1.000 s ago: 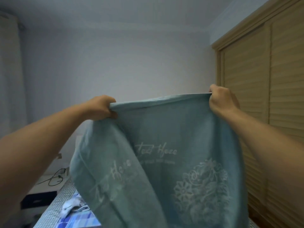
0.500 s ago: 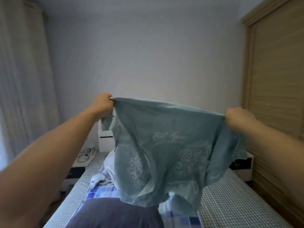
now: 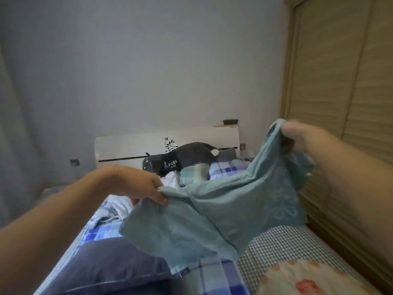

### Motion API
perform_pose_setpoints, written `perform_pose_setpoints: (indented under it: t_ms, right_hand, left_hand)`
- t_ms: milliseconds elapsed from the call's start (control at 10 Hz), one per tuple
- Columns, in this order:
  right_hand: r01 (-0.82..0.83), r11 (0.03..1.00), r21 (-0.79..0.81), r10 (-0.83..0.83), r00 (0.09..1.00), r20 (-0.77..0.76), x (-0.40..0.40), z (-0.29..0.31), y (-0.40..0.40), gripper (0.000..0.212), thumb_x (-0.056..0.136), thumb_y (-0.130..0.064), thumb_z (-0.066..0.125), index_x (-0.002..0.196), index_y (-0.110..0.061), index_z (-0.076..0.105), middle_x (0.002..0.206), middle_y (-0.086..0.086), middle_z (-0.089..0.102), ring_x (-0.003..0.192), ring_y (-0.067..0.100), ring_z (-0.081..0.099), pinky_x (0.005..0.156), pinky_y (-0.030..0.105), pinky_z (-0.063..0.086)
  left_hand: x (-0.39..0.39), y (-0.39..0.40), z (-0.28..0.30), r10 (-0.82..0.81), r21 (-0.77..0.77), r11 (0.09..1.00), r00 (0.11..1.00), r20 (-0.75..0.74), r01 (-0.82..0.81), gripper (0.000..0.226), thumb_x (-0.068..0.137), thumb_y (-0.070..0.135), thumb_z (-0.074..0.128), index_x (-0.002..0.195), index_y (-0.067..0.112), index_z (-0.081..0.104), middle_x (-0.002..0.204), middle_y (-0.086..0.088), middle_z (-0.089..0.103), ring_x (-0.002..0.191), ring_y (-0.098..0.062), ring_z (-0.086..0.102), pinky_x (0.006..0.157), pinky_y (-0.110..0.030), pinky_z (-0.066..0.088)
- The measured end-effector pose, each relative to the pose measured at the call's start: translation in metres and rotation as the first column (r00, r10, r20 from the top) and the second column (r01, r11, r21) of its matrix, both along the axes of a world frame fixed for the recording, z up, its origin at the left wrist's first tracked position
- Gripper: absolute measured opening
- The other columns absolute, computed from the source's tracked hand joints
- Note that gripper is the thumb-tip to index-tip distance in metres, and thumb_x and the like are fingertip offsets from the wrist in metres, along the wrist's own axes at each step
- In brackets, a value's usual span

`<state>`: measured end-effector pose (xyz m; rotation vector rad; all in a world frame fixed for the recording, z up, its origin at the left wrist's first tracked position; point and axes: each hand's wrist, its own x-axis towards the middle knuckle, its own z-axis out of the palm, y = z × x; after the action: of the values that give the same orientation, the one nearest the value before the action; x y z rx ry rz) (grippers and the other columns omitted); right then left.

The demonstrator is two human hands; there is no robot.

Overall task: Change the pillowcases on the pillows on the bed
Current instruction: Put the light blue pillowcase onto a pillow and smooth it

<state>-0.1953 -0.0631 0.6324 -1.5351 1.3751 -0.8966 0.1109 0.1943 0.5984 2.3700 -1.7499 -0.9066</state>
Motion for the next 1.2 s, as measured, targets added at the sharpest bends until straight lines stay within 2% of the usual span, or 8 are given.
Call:
perform_pose_setpoints:
  t_ms: [200, 400, 600, 700, 800, 900, 1100, 1200]
  right_hand:
    - [-0.302, 0.947, -0.112, 0.310, 0.949, 0.063, 0.089, -0.035, 0.038, 0.025, 0.091, -0.042, 0.043, 0.098, -0.026, 0.061, 0.103, 0.005, 0.060, 0.101, 0.027, 0.059, 0.085, 0.037, 0.051]
    - [-0.748, 0.651, 0.127, 0.758, 0.635, -0.150, 0.179, -0.216, 0.161, 0.057, 0.103, -0.004, 0.034, 0.158, -0.013, 0.021, 0.160, 0.017, 0.026, 0.145, 0.030, 0.029, 0.112, 0.026, 0.024]
    - [-0.869, 0.255, 0.424, 0.963, 0.186, -0.197, 0.112, -0.416, 0.294, 0.082, 0.094, -0.005, 0.043, 0.156, -0.046, 0.007, 0.128, 0.011, 0.056, 0.104, 0.035, 0.061, 0.088, 0.041, 0.054]
    - [-0.630, 0.674, 0.386, 0.732, 0.498, -0.465, 0.023, -0.473, 0.280, 0.062, 0.095, -0.008, 0.045, 0.152, -0.030, 0.035, 0.151, 0.007, 0.043, 0.138, 0.028, 0.040, 0.114, 0.035, 0.035]
    - [-0.219, 0.956, 0.194, 0.275, 0.454, -0.847, -0.074, -0.508, 0.257, 0.056, 0.094, -0.019, 0.057, 0.148, -0.017, 0.041, 0.156, 0.015, 0.031, 0.142, 0.034, 0.028, 0.115, 0.041, 0.028]
    - [0.072, 0.964, 0.256, 0.207, 0.402, -0.892, -0.126, -0.531, 0.273, 0.083, 0.090, -0.045, 0.063, 0.156, -0.023, 0.018, 0.164, 0.016, 0.007, 0.148, 0.040, 0.014, 0.115, 0.056, 0.024]
    - [0.606, 0.682, 0.410, -0.093, 0.628, -0.773, -0.196, -0.538, 0.280, 0.106, 0.080, -0.052, 0.072, 0.157, -0.011, 0.013, 0.154, 0.021, 0.035, 0.137, 0.044, 0.037, 0.114, 0.054, 0.031]
    - [0.497, 0.672, 0.549, -0.087, 0.789, -0.608, -0.202, -0.515, 0.260, 0.043, 0.090, -0.023, 0.062, 0.124, 0.002, 0.059, 0.107, 0.019, 0.066, 0.096, 0.037, 0.064, 0.094, 0.052, 0.053]
  left_hand:
    - [-0.085, 0.025, -0.154, -0.045, -0.024, 0.999, 0.563, -0.825, 0.045, 0.033, 0.090, 0.025, 0.074, 0.111, -0.002, 0.073, 0.115, -0.016, 0.071, 0.107, -0.025, 0.067, 0.098, -0.035, 0.053]
    - [-0.236, 0.070, -0.278, 0.012, 0.184, 0.942, 0.519, -0.855, 0.281, 0.031, 0.102, 0.012, 0.055, 0.132, 0.012, 0.059, 0.113, 0.002, 0.067, 0.105, -0.013, 0.056, 0.105, -0.038, 0.048]
    - [-0.202, 0.137, -0.415, 0.270, 0.467, 0.879, 0.713, -0.648, 0.092, 0.027, 0.102, 0.019, 0.053, 0.085, 0.040, 0.055, 0.106, 0.008, 0.064, 0.095, -0.009, 0.062, 0.071, -0.008, 0.047]
    - [-0.149, 0.190, -0.477, 0.724, 0.598, 0.688, 0.341, -0.600, -0.411, 0.034, 0.099, -0.010, 0.041, 0.090, 0.012, 0.065, 0.078, -0.009, 0.063, 0.054, -0.013, 0.058, 0.042, -0.011, 0.040]
    - [-0.128, 0.211, -0.498, 0.880, 0.643, 0.389, 0.059, -0.471, -0.660, 0.014, 0.100, 0.013, 0.058, 0.111, 0.022, 0.058, 0.096, -0.011, 0.059, 0.076, -0.028, 0.060, 0.065, -0.030, 0.048]
    - [-0.134, 0.205, -0.516, 0.910, 0.636, 0.373, 0.134, -0.392, -0.675, 0.047, 0.095, 0.025, 0.070, 0.132, 0.026, 0.041, 0.110, -0.009, 0.059, 0.090, -0.028, 0.057, 0.078, -0.039, 0.052]
    - [-0.184, 0.176, -0.518, 0.433, 0.237, 0.895, 0.863, -0.261, -0.378, 0.036, 0.091, 0.028, 0.070, 0.123, 0.018, 0.055, 0.121, -0.007, 0.053, 0.095, -0.024, 0.061, 0.087, -0.031, 0.049]
    - [-0.225, 0.132, -0.488, 0.346, 0.181, 0.938, 0.825, -0.446, -0.296, 0.022, 0.096, 0.031, 0.063, 0.115, 0.020, 0.060, 0.105, 0.000, 0.064, 0.083, -0.017, 0.062, 0.074, -0.027, 0.050]
